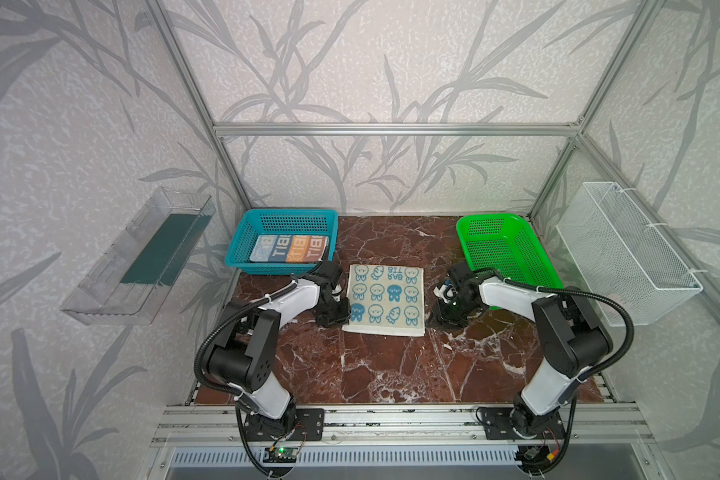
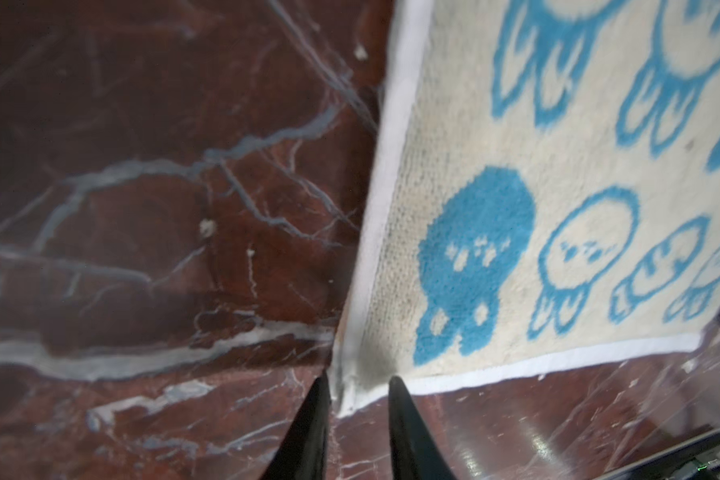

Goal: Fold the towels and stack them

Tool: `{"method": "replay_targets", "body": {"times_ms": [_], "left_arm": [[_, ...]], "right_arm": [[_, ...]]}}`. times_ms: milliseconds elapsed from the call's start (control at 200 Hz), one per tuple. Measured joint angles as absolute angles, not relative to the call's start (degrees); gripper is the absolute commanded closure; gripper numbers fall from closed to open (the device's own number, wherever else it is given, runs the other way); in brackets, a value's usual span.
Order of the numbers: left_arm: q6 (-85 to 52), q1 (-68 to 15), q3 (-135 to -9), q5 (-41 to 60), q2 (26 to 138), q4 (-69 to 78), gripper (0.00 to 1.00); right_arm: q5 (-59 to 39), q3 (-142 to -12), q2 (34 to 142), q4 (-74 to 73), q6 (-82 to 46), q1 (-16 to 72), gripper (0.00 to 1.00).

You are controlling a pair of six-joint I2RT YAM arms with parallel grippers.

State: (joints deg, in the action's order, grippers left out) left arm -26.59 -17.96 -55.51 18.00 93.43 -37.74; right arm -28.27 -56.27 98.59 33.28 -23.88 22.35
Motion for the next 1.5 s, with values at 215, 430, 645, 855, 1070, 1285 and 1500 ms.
{"method": "replay_targets", "body": {"times_ms": [215,430,645,855,1070,1285,1500], "left_arm": [[-26.6,-18.4,-67.6,16.1,93.4,-42.0,0.01],[-27.9,-18.7,-82.7,19.0,96.9,-40.3,0.01],[-30.4,-19.5,-89.3,23.2,109.8,-35.0,0.01],[-30.9,-21.9,-89.5,24.3,119.1,-34.7,0.01],[-32.2,-24.3,-87.9,25.2,119.4,-32.8,0.01],[-33.6,-26.0,-86.8,25.6,119.5,-30.9,0.01],[-34.3,-26.9,-86.8,25.6,119.7,-29.8,0.01]], "right_arm": [[-26.0,-68.5,97.1,40.8,-22.0,21.7,0.07],[-26.2,-86.4,106.0,42.1,-19.2,17.2,0.03],[-26.9,-97.2,119.4,42.2,-18.1,14.9,0.09],[-27.2,-103.5,128.3,43.0,-16.5,14.6,0.20],[-29.0,-108.2,132.9,44.2,-14.5,14.3,0.30],[-30.1,-110.3,135.4,44.7,-13.4,14.0,0.40],[-30.7,-111.0,136.4,45.0,-12.8,14.0,0.53]]}}
